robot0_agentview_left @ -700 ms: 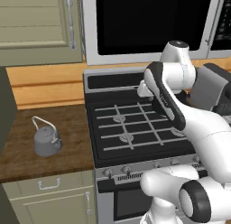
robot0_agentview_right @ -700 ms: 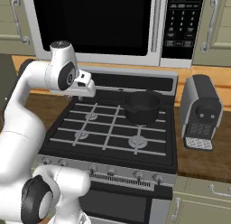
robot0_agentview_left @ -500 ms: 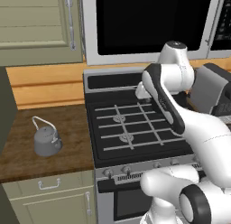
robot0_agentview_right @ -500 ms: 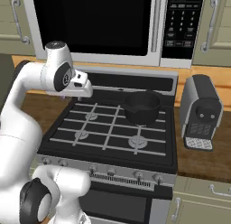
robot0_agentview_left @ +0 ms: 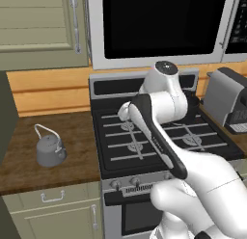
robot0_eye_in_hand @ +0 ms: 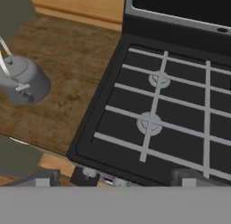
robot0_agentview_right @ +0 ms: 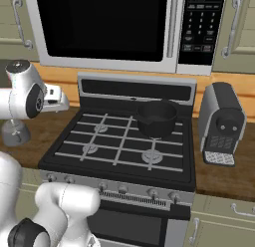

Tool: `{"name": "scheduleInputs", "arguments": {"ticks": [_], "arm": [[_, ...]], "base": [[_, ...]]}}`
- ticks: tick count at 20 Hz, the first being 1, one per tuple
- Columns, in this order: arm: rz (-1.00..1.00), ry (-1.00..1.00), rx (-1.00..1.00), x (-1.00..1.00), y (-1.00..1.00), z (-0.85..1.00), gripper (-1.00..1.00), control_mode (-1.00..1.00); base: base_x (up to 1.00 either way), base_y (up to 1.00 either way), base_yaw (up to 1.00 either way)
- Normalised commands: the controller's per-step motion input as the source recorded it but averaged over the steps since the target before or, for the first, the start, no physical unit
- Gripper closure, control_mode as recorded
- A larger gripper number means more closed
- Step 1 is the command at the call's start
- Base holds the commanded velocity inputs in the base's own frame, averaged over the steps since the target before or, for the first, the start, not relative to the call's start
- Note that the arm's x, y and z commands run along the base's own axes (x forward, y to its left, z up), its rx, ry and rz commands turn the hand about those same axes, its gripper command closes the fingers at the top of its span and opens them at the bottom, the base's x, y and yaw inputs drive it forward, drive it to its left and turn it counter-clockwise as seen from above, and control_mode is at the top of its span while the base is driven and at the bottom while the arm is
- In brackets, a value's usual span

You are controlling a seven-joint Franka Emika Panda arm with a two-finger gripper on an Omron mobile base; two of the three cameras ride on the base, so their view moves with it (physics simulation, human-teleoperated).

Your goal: Pick the kettle from the counter and place it on a stove burner. Then turn the burner on.

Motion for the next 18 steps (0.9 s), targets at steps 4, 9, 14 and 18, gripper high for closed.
{"name": "scheduleInputs", "arguments": {"ticks": [4,9,14,18], "arm": [[0.21,-0.12,0.00,-0.04,1.00,0.00,-1.00,-1.00],[0.19,-0.05,0.00,0.00,1.00,0.00,-1.00,-1.00],[0.16,0.00,0.00,0.00,1.00,0.00,-1.00,-1.00],[0.15,0.09,0.02,0.14,1.00,-0.04,-1.00,-1.00]], "base": [[0.00,0.00,0.00],[0.00,0.00,0.00],[0.00,0.00,0.00],[0.00,0.00,0.00]]}}
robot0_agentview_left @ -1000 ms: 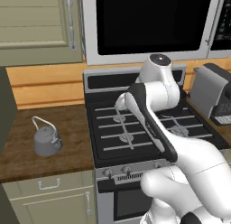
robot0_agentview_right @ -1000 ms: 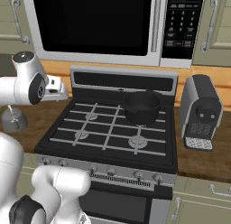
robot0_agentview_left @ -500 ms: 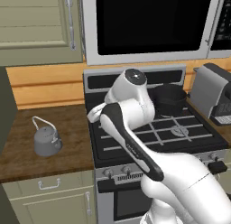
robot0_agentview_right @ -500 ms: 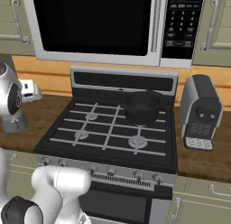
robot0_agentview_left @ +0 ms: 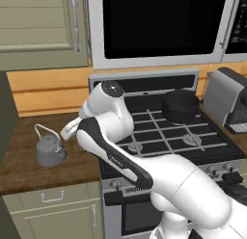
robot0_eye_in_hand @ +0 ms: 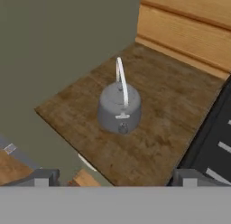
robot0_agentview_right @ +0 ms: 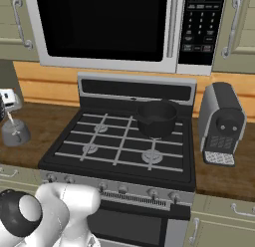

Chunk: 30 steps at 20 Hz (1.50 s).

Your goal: Pick the kettle from the counter and place it on a stove burner. Then turn the burner on.

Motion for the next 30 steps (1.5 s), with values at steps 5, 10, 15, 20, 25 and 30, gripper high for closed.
{"name": "scheduleInputs", "arguments": {"ticks": [5,10,15,20,25,30], "arm": [[0.03,0.30,-0.09,0.34,0.77,-0.44,-1.00,-1.00],[0.00,0.09,-0.20,0.48,0.20,-0.27,-1.00,-1.00],[0.00,-0.01,-0.02,0.38,0.00,-0.30,-1.00,-1.00],[0.00,0.00,0.00,0.33,0.07,-0.31,-1.00,-1.00],[0.00,-0.02,0.00,0.22,0.28,-0.40,-1.00,-1.00],[0.00,-0.03,-0.02,0.28,0.41,-0.28,-1.00,-1.00]], "base": [[0.00,0.00,0.00],[0.00,0.00,0.00],[0.00,0.00,0.00],[0.00,0.00,0.00],[0.00,0.00,0.00],[0.00,0.00,0.00]]}}
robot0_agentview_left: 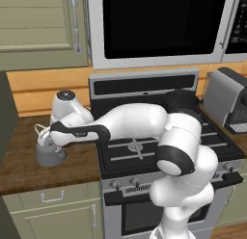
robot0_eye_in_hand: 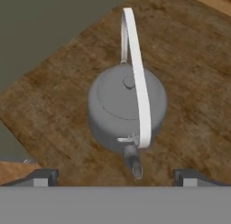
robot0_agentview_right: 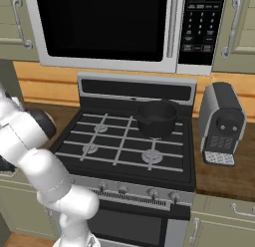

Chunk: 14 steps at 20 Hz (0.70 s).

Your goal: Pick the kettle from the counter and place it on a stove burner. Then turn the burner on.

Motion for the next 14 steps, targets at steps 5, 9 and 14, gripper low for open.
{"name": "scheduleInputs", "arguments": {"ticks": [5,9,14], "arm": [[0.00,-0.04,-0.06,0.33,0.02,-0.21,-1.00,-1.00],[0.00,0.00,-0.02,0.21,0.00,-0.06,1.00,-1.00],[0.00,0.00,0.00,0.01,0.00,0.00,1.00,-1.00]], "base": [[0.00,0.00,0.00],[0.00,0.00,0.00],[0.00,0.00,0.00]]}}
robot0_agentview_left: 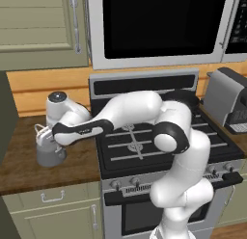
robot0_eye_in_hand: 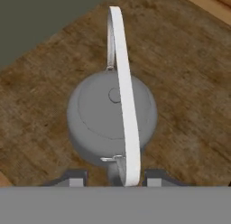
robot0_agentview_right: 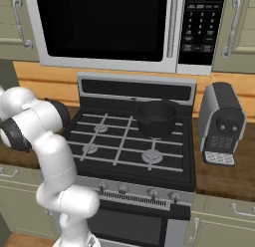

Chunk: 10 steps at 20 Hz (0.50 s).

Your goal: Pick the kettle from the counter and place it on a stove burner. Then turn the burner on.

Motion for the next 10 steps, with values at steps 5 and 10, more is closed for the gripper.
{"name": "scheduleInputs", "arguments": {"ticks": [5,10], "arm": [[0.00,-0.02,-0.02,0.06,0.00,-0.12,1.00,-1.00],[0.00,-0.13,-0.01,-0.16,-0.17,-0.02,1.00,-1.00]], "base": [[0.00,0.00,0.00],[0.00,0.00,0.00]]}}
